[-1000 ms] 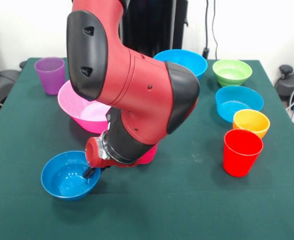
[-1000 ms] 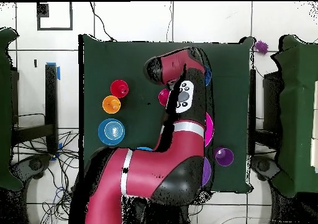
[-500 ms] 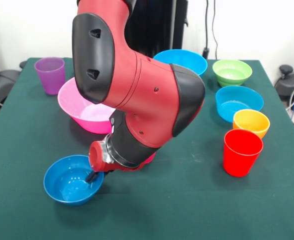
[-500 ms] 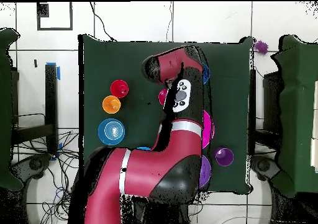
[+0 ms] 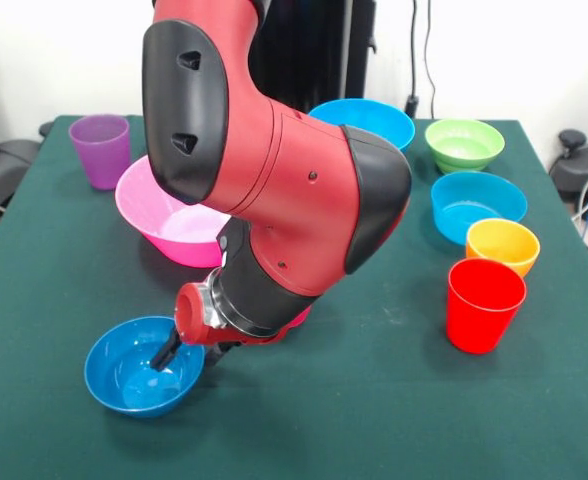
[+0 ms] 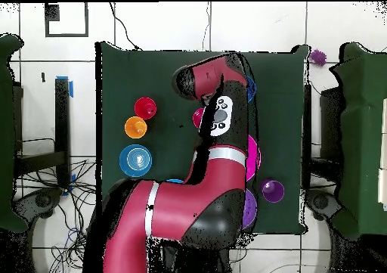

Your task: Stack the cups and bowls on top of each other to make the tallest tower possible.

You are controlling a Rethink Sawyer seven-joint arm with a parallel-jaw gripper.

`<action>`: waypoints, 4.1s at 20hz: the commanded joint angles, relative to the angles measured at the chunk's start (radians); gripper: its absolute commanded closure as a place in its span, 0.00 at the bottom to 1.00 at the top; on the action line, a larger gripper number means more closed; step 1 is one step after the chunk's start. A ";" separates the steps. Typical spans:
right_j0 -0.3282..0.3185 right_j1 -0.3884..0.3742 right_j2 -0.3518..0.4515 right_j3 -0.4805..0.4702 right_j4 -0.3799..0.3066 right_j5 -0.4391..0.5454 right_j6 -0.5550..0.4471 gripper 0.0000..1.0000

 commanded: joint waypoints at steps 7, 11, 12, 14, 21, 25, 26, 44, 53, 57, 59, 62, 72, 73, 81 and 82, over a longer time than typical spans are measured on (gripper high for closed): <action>0.021 0.000 0.067 -0.017 -0.037 0.064 -0.274 0.00; 0.023 -0.012 0.063 -0.005 -0.034 0.069 -0.269 0.00; 0.025 -0.018 0.061 0.000 -0.033 0.073 -0.269 0.00; 0.029 -0.038 0.055 0.021 -0.029 0.082 -0.268 0.00; 0.047 -0.109 0.035 0.093 -0.010 0.116 -0.250 0.00; 0.049 -0.138 0.033 0.136 -0.002 0.108 -0.236 0.00; 0.048 -0.143 0.034 0.144 -0.001 0.105 -0.235 0.00; 0.038 -0.177 0.081 0.193 0.044 0.167 -0.187 0.00; 0.021 -0.219 0.109 0.335 0.152 0.157 -0.064 0.00; 0.031 -0.232 0.103 0.368 0.189 0.165 -0.019 0.00; 0.023 -0.242 0.109 0.404 0.220 0.161 -0.005 0.00; 0.024 -0.249 0.116 0.432 0.254 0.161 0.011 0.00; 0.060 -0.253 0.084 0.399 0.294 0.266 0.009 0.00; 0.060 -0.256 0.081 0.397 0.294 0.272 0.008 0.00; 0.067 -0.282 0.071 0.391 0.267 0.320 -0.022 0.00; 0.066 -0.285 0.071 0.394 0.268 0.322 -0.019 0.00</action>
